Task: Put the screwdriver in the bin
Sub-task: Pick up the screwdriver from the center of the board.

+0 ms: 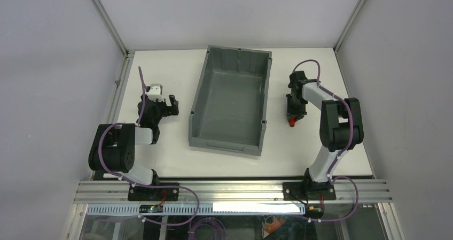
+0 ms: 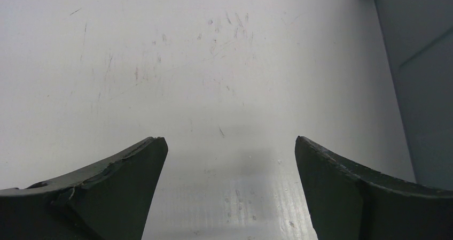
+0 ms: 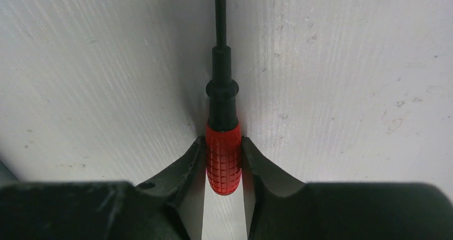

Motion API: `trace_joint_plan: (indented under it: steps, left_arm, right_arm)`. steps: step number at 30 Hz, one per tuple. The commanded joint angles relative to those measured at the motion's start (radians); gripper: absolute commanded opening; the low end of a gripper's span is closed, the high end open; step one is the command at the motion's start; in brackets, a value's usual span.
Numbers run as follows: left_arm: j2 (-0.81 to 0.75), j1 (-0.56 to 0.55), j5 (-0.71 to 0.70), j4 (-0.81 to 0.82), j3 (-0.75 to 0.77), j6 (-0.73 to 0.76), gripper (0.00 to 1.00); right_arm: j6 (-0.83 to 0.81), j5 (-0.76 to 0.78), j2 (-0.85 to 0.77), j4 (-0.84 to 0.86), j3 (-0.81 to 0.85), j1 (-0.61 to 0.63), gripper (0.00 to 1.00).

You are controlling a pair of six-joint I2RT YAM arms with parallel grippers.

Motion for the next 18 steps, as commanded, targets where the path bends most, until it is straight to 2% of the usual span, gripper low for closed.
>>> trace_joint_plan:
  steps: [1,13,18]
  left_arm:
    - [-0.03,-0.005,0.021,0.034,-0.009,-0.009,0.99]
    - [-0.031,-0.005,0.022,0.034,-0.009,-0.009,0.99]
    - [-0.031,-0.005,0.022,0.034,-0.009,-0.009,0.99]
  right_arm:
    - [0.011,-0.019,-0.06,-0.026,0.021,-0.005,0.0]
    - [0.024,-0.058,-0.175,-0.118,0.071,-0.005,0.0]
    - [0.037,-0.131,-0.225,-0.156,0.115,-0.005,0.0]
